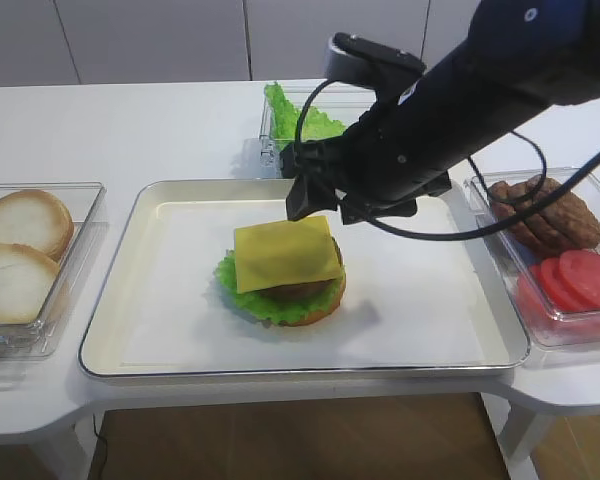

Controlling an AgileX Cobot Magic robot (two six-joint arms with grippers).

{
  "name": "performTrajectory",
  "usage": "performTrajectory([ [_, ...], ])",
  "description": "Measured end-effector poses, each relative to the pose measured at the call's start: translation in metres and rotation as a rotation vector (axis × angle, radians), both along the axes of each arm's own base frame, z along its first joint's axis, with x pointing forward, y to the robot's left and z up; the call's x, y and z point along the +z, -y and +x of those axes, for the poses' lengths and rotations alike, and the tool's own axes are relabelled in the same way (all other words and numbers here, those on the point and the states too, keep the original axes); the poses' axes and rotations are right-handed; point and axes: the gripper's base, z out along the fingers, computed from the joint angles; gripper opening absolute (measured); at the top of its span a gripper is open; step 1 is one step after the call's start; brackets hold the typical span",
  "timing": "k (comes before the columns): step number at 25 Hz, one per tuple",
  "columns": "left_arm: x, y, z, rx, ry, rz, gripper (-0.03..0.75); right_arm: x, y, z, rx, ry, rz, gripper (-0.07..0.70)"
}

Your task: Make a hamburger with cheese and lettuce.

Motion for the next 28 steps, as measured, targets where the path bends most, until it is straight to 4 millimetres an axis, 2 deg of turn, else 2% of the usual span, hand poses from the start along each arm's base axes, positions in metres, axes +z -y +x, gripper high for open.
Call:
performTrajectory([
  [4,0.0,0.0,0.0,0.0,0.0,0.0,0.352,0.019,0.01,-0.006,-0.043,0.049,-0.025,0.482],
  [14,0.0,0.0,0.0,0.0,0.0,0.0,0.352,0.044,0.061,-0.026,-0.121,0.067,-0.416,0.454],
  [20,0.0,0.0,0.0,0.0,0.0,0.0,0.352,0.061,0.106,-0.028,-0.185,0.025,-0.426,0.451],
  [24,0.0,0.0,0.0,0.0,0.0,0.0,0.352,0.066,0.14,-0.031,-0.228,-0.054,-0.41,0.45],
  [28,0.0,0.0,0.0,0.0,0.0,0.0,0.352,0.069,0.165,-0.04,-0.281,-0.099,-0.362,0.448],
])
